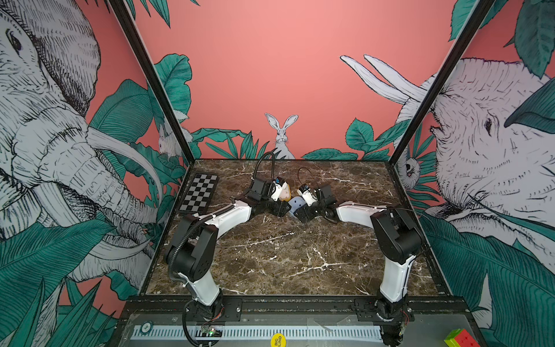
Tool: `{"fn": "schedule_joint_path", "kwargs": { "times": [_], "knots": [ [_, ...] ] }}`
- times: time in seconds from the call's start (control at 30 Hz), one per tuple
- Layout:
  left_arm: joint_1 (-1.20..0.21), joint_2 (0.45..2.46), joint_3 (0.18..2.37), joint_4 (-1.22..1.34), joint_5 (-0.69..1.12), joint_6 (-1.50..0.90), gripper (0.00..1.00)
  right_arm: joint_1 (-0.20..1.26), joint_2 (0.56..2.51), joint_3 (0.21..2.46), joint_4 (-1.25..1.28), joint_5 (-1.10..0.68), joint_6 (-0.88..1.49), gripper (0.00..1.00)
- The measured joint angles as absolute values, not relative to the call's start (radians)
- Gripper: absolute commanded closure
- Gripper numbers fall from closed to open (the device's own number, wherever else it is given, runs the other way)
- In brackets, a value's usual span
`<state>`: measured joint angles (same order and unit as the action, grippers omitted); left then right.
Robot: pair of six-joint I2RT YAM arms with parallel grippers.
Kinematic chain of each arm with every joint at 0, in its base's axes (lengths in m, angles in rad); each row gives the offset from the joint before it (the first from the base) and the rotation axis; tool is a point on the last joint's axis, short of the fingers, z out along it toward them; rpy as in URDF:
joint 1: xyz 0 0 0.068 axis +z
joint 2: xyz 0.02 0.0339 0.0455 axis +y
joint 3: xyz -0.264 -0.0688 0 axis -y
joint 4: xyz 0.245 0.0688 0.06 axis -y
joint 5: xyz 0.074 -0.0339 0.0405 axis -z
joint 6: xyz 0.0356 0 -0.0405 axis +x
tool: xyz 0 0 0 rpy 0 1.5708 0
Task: Insert the battery into the alarm
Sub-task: Adjust the alarm at the center of the board.
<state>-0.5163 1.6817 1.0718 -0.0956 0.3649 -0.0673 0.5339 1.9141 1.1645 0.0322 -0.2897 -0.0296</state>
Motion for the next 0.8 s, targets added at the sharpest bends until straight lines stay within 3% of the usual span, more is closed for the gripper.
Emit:
{"fn": "schedule_joint_path", "kwargs": {
  "times": [0.57, 0.63, 0.67, 0.8],
  "knots": [
    [-0.516, 1.681, 1.051, -0.084, 0.353, -0.054, 0.27, 0.536, 2.033, 1.342, -0.165, -0.274, -0.060, 0.02],
    [-0.516, 1.681, 1.051, -0.084, 0.349, -0.048, 0.22, 0.536, 2.035, 1.349, -0.175, -0.269, -0.060, 0.01],
    [-0.516, 1.681, 1.051, -0.084, 0.347, -0.045, 0.03, 0.536, 2.035, 1.349, -0.178, -0.268, -0.060, 0.01],
    [-0.516, 1.681, 1.051, -0.084, 0.335, -0.020, 0.01, 0.536, 2.035, 1.353, -0.186, -0.270, -0.067, 0.07]
  ]
}}
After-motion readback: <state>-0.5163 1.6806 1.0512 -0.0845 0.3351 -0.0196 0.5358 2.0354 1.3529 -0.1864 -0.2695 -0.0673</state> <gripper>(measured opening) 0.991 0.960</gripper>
